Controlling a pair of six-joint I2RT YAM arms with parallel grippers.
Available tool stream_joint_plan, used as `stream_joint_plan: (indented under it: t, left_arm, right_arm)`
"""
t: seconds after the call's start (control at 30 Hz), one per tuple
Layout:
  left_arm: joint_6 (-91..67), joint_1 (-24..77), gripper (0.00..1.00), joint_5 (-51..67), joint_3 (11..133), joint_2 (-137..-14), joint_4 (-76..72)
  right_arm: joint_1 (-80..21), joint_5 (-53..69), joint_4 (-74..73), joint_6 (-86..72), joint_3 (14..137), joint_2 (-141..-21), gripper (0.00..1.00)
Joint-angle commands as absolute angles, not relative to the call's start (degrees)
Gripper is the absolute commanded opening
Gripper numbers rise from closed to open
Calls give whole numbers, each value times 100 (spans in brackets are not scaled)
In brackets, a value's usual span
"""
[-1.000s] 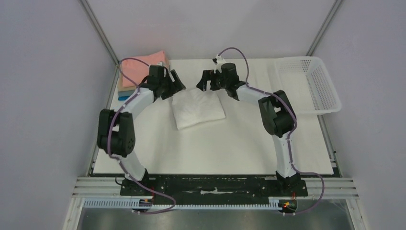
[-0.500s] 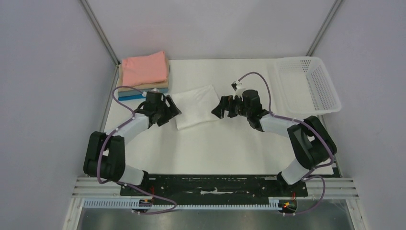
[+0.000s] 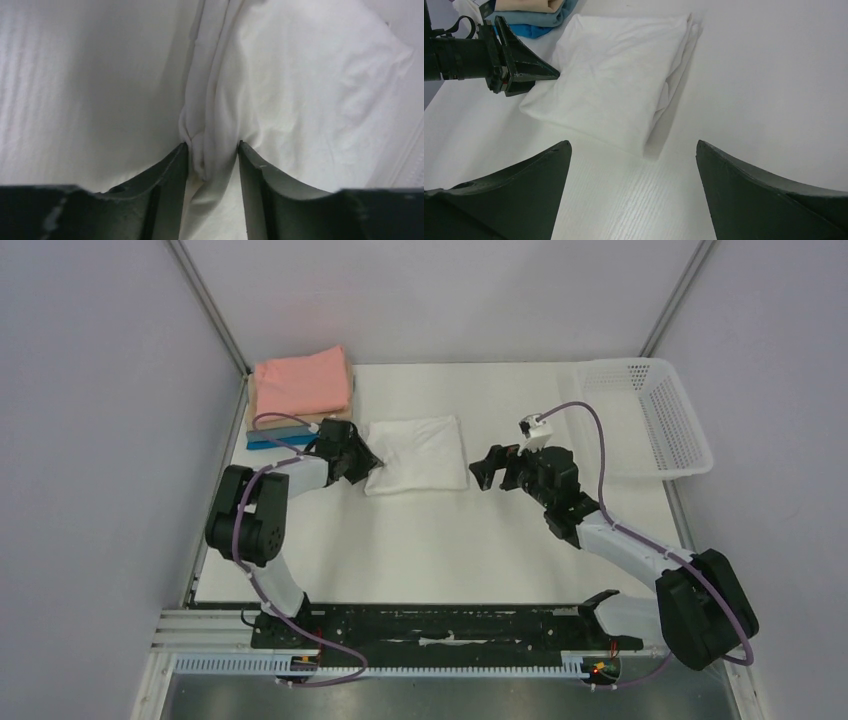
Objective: Fold and stack the t-shirts
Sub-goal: Put the neatly folded tshirt into the corner of the board with the left arm
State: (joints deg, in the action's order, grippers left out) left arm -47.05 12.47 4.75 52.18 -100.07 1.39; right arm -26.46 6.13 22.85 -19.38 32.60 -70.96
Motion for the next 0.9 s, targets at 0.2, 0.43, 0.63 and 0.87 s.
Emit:
stream_joint_plan:
  t: [0.2,0.43,0.63,0.87]
  left_arm:
    - [-4301,2058,19,-224,6074,-11297,1150]
    - [-3080,2642,2,-2076,7446,-11384,2666]
    - [-1591,2689,2,-3409,8686,-11482,2875]
    - [441,2681,2,-3735,9028,-11557,1709]
  right_arm:
    - [-2637,-215,1942,-1421,3183,-6910,98]
    - [-2637,-492,1955,-1255,3158,-6935,98]
    - [-2637,-740,1993,-1095,3086,-6896,98]
    - [-2637,-1042,2056,-938,3067,-6917,98]
